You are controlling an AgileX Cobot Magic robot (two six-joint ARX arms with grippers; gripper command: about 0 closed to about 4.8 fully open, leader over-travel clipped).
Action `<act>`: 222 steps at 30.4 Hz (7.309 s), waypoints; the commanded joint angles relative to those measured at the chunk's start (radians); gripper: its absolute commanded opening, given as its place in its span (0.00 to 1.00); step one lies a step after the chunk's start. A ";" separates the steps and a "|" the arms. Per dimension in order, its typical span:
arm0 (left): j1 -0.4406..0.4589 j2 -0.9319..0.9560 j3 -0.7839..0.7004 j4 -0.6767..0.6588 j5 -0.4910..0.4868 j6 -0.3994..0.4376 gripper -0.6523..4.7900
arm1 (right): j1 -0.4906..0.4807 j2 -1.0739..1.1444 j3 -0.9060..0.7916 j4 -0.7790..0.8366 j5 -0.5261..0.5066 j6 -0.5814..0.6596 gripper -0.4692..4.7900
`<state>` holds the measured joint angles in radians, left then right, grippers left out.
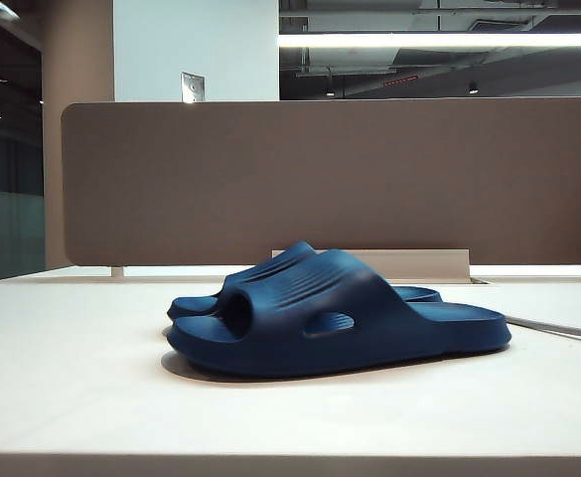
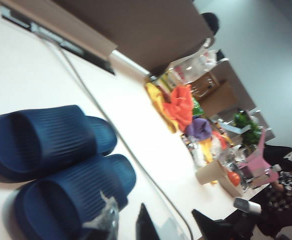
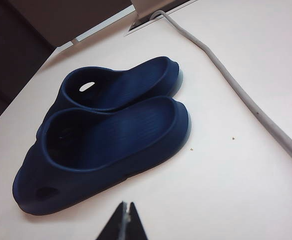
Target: Interlock the pair of blue slippers on the table with their fronts facing up.
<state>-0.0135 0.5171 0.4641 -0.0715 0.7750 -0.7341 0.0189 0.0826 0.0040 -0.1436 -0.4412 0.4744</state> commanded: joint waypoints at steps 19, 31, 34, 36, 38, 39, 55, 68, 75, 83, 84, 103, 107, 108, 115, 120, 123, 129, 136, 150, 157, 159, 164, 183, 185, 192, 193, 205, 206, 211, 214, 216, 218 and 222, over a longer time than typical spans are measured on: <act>-0.141 0.865 0.293 0.238 0.156 0.042 0.40 | 0.020 0.000 0.001 0.013 -0.006 0.002 0.09; -0.166 1.146 0.423 0.213 0.220 0.021 0.40 | 0.021 0.000 0.001 0.013 -0.006 0.001 0.09; -0.177 1.183 0.432 0.229 0.215 0.023 0.40 | 0.022 0.000 0.001 0.013 -0.006 0.001 0.09; -0.183 1.201 0.435 0.241 0.204 0.023 0.40 | 0.024 0.000 0.001 0.013 -0.006 0.002 0.09; -0.184 1.214 0.435 0.247 0.195 0.024 0.40 | 0.027 0.000 0.001 0.013 -0.006 0.002 0.09; -0.185 1.222 0.435 0.247 0.185 0.024 0.40 | 0.027 0.000 0.001 0.013 -0.007 0.002 0.09; -0.206 1.268 0.435 0.341 0.103 0.027 0.40 | 0.027 0.000 0.001 0.013 -0.011 0.005 0.09; -0.221 1.319 0.436 0.410 0.088 0.019 0.53 | 0.027 0.000 0.001 0.013 -0.032 0.023 0.09; -0.222 1.323 0.447 0.410 0.075 0.019 0.53 | 0.027 0.000 0.001 0.014 -0.032 0.023 0.09; -0.249 1.354 0.447 0.433 0.075 0.019 0.53 | 0.027 0.000 0.001 0.014 -0.029 0.023 0.09; -0.256 1.361 0.448 0.438 0.078 0.016 0.53 | 0.027 0.000 0.001 0.014 -0.029 0.023 0.09; -0.271 1.385 0.452 0.534 0.079 -0.007 0.21 | 0.027 0.000 0.001 0.054 -0.081 0.158 0.22; -0.270 1.385 0.452 0.558 0.105 -0.008 0.14 | 0.027 0.000 0.002 0.060 -0.157 0.139 0.24; -0.270 1.384 0.452 0.566 0.107 -0.014 0.14 | 0.027 0.000 0.002 0.062 -0.166 0.140 0.24; -0.267 1.383 0.462 0.638 0.146 -0.068 0.11 | 0.027 0.001 0.050 0.073 -0.194 0.210 0.32; -0.258 1.382 0.478 0.642 0.150 -0.067 0.11 | 0.028 0.011 0.117 -0.020 -0.194 0.215 0.36; -0.251 1.379 0.484 0.642 0.154 -0.068 0.11 | 0.050 0.032 0.150 -0.048 -0.194 0.234 0.43; -0.211 1.353 0.486 0.628 0.196 -0.067 0.11 | 0.177 0.143 0.206 -0.044 -0.137 0.241 0.45; -0.178 1.316 0.486 0.623 0.230 -0.066 0.11 | 0.393 0.379 0.319 -0.033 0.084 0.102 0.49; -0.172 1.308 0.486 0.592 0.236 -0.044 0.11 | 0.750 0.964 0.587 0.116 0.396 0.053 0.49; -0.164 1.308 0.486 0.589 0.243 -0.032 0.11 | 0.778 1.114 0.662 0.102 0.459 0.032 0.49; -0.163 1.308 0.486 0.589 0.240 -0.021 0.11 | 0.796 1.137 0.669 0.102 0.494 0.016 0.49; -0.134 1.308 0.486 0.583 0.240 -0.022 0.11 | 0.857 1.167 0.706 0.068 0.609 -0.072 0.49; -0.106 1.308 0.486 0.581 0.262 -0.014 0.11 | 1.094 1.415 0.908 -0.063 0.996 -0.255 0.54; -0.106 1.308 0.486 0.581 0.262 -0.014 0.11 | 1.107 1.457 0.925 -0.071 1.049 -0.278 0.56; -0.106 1.308 0.486 0.581 0.262 -0.014 0.11 | 1.123 1.524 0.951 -0.062 1.158 -0.305 0.57; -0.106 1.308 0.486 0.581 0.262 -0.014 0.11 | 1.123 1.528 0.951 -0.058 1.158 -0.311 0.58; -0.103 1.308 0.486 0.582 0.262 -0.014 0.11 | 1.124 1.547 0.972 0.001 1.153 -0.349 0.61; -0.103 1.308 0.486 0.582 0.262 -0.014 0.11 | 1.124 1.565 0.990 -0.013 1.153 -0.350 0.61; -0.103 1.308 0.486 0.581 0.263 -0.014 0.11 | 1.125 1.665 1.096 -0.113 1.167 -0.359 0.61; -0.103 1.308 0.486 0.581 0.274 -0.014 0.11 | 1.132 1.714 1.139 -0.167 1.247 -0.360 0.61; -0.103 1.308 0.486 0.581 0.279 -0.014 0.11 | 1.136 1.729 1.148 -0.174 1.263 -0.374 0.61; -0.103 1.308 0.486 0.581 0.281 -0.014 0.11 | 1.136 1.734 1.148 -0.173 1.263 -0.374 0.61; -0.103 1.308 0.486 0.581 0.282 -0.014 0.11 | 1.133 1.739 1.148 -0.174 1.299 -0.374 0.61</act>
<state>-0.1158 1.8320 0.9462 0.4900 1.0447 -0.7559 1.1503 1.8214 1.1469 -0.3275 0.8280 0.1024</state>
